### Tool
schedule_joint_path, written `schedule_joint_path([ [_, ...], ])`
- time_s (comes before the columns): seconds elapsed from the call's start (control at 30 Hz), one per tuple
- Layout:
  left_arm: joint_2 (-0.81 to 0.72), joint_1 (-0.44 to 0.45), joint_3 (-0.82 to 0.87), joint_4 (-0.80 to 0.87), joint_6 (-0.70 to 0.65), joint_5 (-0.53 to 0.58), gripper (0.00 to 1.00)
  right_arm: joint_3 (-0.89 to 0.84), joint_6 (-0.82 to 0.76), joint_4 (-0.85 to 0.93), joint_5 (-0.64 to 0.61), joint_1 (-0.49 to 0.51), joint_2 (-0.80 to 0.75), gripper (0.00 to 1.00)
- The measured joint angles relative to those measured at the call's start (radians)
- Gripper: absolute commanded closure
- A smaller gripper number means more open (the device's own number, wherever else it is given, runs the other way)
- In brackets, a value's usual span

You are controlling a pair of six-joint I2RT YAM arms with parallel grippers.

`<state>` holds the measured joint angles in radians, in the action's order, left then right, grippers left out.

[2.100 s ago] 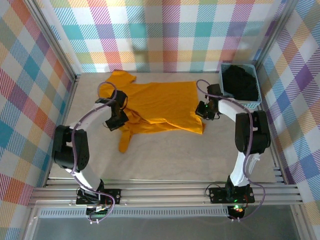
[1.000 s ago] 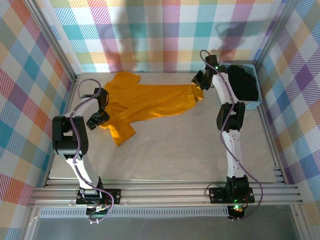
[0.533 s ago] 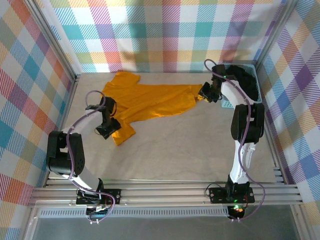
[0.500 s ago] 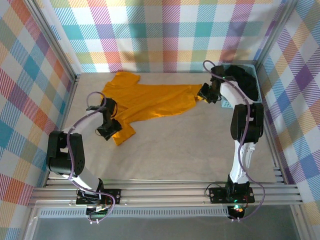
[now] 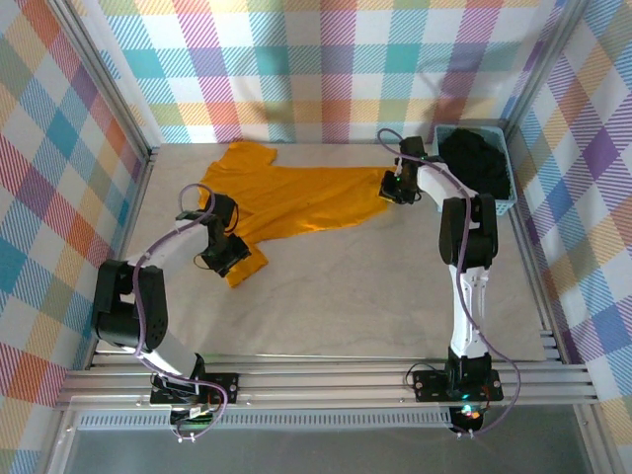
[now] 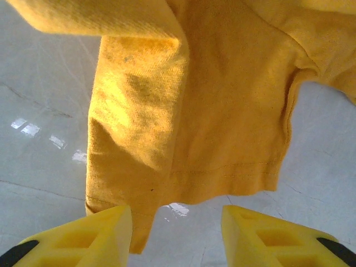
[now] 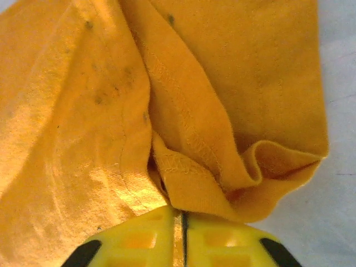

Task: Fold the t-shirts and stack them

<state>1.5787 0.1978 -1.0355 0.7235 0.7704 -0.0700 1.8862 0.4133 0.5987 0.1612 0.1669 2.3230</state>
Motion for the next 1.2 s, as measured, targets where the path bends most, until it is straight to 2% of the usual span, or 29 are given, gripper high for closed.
schedule_joint_path([
  [0.07, -0.009, 0.0, 0.0, -0.001, 0.0, 0.0, 0.55, -0.017, -0.011, -0.013, -0.001, 0.003, -0.003, 1.0],
  [0.17, -0.014, 0.0, 0.0, -0.001, 0.0, 0.0, 0.55, -0.097, -0.014, -0.034, -0.004, 0.015, -0.04, 1.0],
  [0.4, -0.014, 0.001, 0.0, -0.002, 0.0, 0.0, 0.56, -0.293, 0.017, -0.035, -0.007, 0.047, -0.257, 1.0],
  [0.43, -0.014, 0.001, 0.0, -0.001, 0.0, 0.0, 0.56, -0.306, 0.021, -0.035, -0.007, 0.05, -0.288, 0.98],
  [0.57, -0.014, 0.001, 0.0, -0.002, 0.0, 0.0, 0.56, -0.321, 0.025, -0.038, -0.015, 0.054, -0.357, 0.7],
  [0.67, -0.014, 0.001, 0.0, -0.012, -0.002, -0.008, 0.55, -0.286, -0.009, -0.027, -0.037, 0.053, -0.32, 0.57],
  [0.77, -0.03, 0.003, 0.012, -0.06, -0.014, -0.044, 0.46, -0.22, -0.054, -0.026, -0.073, 0.05, -0.238, 0.5],
  [0.87, -0.123, 0.009, 0.077, -0.182, -0.021, -0.119, 0.38, -0.159, -0.102, -0.023, -0.099, 0.05, -0.163, 0.49],
  [1.0, -0.283, 0.032, 0.151, -0.368, -0.007, -0.222, 0.36, -0.051, -0.145, -0.002, -0.117, 0.05, -0.077, 0.5],
  [1.1, -0.316, 0.045, 0.156, -0.465, -0.002, -0.28, 0.36, 0.018, -0.163, 0.009, -0.126, 0.05, -0.024, 0.52],
  [1.2, -0.316, 0.051, 0.156, -0.493, 0.0, -0.307, 0.37, 0.054, -0.168, 0.026, -0.128, 0.052, 0.015, 0.53],
])
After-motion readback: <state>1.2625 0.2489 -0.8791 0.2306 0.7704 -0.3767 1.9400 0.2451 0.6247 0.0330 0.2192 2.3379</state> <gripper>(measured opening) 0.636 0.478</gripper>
